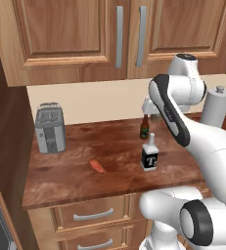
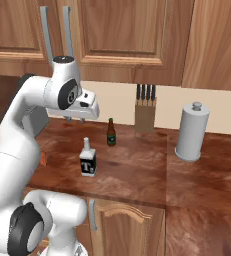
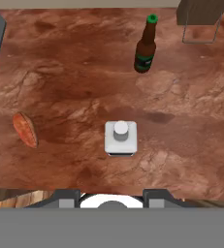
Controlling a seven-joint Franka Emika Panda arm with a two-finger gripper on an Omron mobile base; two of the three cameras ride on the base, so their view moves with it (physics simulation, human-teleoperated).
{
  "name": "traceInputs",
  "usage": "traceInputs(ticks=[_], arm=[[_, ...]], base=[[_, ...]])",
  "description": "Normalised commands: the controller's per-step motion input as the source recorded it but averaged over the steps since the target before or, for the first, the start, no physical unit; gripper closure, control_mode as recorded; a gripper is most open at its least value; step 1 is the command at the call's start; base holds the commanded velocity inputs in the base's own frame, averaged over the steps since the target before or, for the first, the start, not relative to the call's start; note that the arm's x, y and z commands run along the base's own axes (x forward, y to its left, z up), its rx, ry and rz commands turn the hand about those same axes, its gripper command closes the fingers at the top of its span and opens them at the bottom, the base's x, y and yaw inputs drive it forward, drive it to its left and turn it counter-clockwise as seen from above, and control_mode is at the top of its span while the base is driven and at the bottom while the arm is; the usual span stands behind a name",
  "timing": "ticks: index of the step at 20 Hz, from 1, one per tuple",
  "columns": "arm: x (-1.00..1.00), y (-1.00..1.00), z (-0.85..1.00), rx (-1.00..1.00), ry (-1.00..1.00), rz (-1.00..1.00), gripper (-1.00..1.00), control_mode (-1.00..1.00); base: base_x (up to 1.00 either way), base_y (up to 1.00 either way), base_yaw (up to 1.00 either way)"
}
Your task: Place the liquor and beer on the top shelf of the fridge to keep them out of children's reach, and place the sweet potato on lower shelves for easy access.
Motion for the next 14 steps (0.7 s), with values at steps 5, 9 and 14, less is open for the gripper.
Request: traceInputs(ticks=[5, 9, 14], arm=[[-0.01, -0.08, -0.12, 0.03, -0.07, 0.04, -1.00, -1.00], [-0.13, -0.15, -0.24, 0.09, -0.26, 0.20, -1.00, -1.00], [-0.02, -0.23, -0.21, 0.13, -0.19, 0.23, -1.00, -1.00]], base=[[0.00, 0.00, 0.00], [0.00, 0.00, 0.00], [0.00, 0.00, 0.00]])
